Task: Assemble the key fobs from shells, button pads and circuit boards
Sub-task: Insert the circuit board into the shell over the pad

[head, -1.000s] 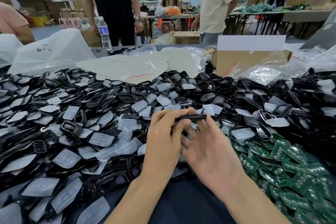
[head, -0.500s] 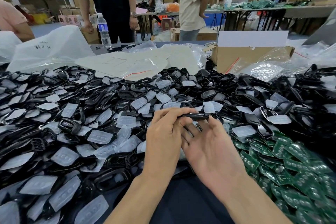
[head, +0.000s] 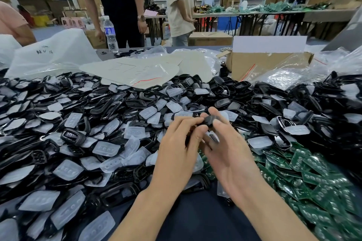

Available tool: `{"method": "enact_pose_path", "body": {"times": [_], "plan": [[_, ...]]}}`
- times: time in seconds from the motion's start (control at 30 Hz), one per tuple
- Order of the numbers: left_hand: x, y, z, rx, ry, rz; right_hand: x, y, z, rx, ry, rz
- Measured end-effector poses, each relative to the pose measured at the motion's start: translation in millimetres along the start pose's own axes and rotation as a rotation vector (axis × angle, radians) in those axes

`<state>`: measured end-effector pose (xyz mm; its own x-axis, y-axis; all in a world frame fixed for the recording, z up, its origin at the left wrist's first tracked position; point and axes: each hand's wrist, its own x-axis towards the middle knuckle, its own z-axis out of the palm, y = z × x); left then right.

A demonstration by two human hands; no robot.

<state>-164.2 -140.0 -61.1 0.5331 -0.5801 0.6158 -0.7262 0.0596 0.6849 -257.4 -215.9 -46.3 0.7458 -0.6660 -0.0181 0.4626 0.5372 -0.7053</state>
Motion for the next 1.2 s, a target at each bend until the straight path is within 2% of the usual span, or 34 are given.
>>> {"method": "enact_pose_path", "body": {"times": [0.17,0.27,0.43,0.67,1.0,1.1,1.2], "plan": [[0,1,-6,-0.243,-0.042,-0.132,2,2,-6,-0.288,-0.05,-0.145],[0,2,-10,-0.292,-0.056,-0.158,3,1,-11,-0.464,-0.072,-0.212],[1,5,-15,-0.226,-0.083,-0.097,1,1,-14,-0.674,-0.114,-0.29],[-2,-6,-16,-0.033,-0.21,0.068,-2,5,-13,-0.825,-0.139,-0.318],[-6,-7,-10,0.114,-0.237,0.07,-3,8,-11,-0.862,-0.114,-0.312],[-5,-6,-8,0.078,-0.216,0.055,-2,8,-10,-0.744,-0.1,-0.282],[-2,-5,-7,0.052,-0.2,0.017,0,5,-6,-0.48,-0.048,-0.159]]}}
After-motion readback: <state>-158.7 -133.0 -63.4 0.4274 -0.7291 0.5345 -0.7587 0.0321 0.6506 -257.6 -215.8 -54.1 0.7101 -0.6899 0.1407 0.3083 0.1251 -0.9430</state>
